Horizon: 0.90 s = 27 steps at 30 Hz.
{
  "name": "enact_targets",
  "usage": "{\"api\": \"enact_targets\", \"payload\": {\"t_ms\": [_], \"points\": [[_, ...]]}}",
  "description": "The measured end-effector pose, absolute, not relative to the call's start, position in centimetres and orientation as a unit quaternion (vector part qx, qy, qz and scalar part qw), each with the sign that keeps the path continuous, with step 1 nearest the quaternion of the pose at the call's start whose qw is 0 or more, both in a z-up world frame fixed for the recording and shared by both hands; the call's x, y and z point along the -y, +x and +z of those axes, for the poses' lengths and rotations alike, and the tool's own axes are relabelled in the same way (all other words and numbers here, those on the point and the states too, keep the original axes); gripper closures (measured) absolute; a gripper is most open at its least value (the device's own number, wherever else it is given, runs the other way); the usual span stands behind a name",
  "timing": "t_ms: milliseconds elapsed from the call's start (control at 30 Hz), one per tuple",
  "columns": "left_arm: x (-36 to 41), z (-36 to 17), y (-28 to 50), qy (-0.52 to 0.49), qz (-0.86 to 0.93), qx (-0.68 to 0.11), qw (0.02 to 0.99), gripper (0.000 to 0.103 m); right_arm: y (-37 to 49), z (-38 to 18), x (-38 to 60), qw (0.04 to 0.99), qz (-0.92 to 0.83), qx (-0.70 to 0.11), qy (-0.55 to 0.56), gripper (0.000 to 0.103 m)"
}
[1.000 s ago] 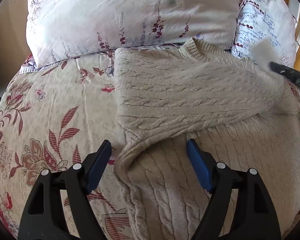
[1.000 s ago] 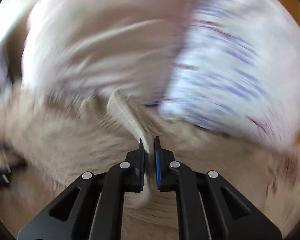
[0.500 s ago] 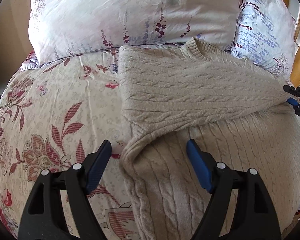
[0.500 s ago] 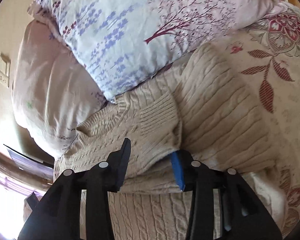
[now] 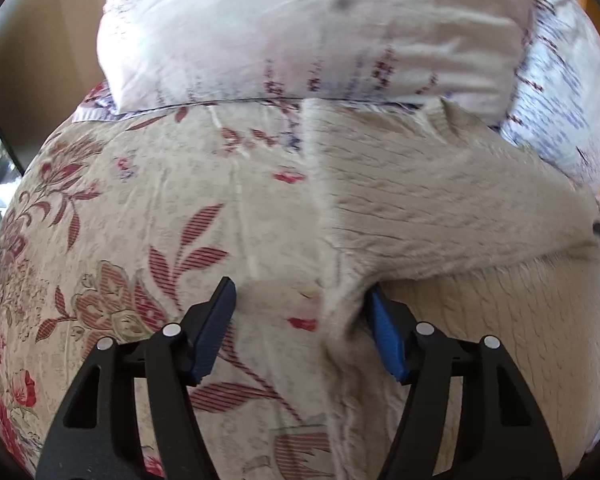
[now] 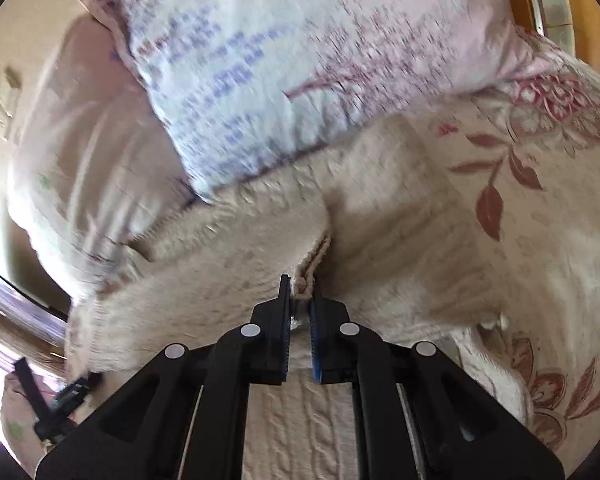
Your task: Fold small clothes
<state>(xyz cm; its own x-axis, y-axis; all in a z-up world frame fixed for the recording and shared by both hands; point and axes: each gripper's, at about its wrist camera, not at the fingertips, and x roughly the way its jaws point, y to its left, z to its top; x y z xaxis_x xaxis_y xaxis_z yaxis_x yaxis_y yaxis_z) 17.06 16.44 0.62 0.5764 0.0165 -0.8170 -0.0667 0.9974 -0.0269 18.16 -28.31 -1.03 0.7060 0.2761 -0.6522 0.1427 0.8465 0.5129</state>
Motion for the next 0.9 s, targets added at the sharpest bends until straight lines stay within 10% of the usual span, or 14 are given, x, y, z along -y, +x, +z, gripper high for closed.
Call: {"api": "enact_targets", "payload": {"t_ms": [267,400,500,900], "points": [[-16.6,0.6,17.2,-0.032,0.035,-0.459,0.887,0.036,18.3,-1.5,27.7,0.884,0.029,-0.394,0.25,0.09],[-16.8,1.4,14.9,-0.065,-0.023,-0.453,0.889,0.034,16.4,-0.5,29.1,0.879,0.057,-0.387,0.273,0.042],[-17.5,2.2,12.4,-0.116,-0.082,-0.439,0.887,0.03,13.2,0.8,30.4,0.89,0.084,-0.363,0.265,0.028],[-19.0,0.3,3.9,-0.242,-0.166,-0.439,0.849,0.037,1.7,-3.5,36.5,0.84,0.116,-0.402,0.345,0.044]]}}
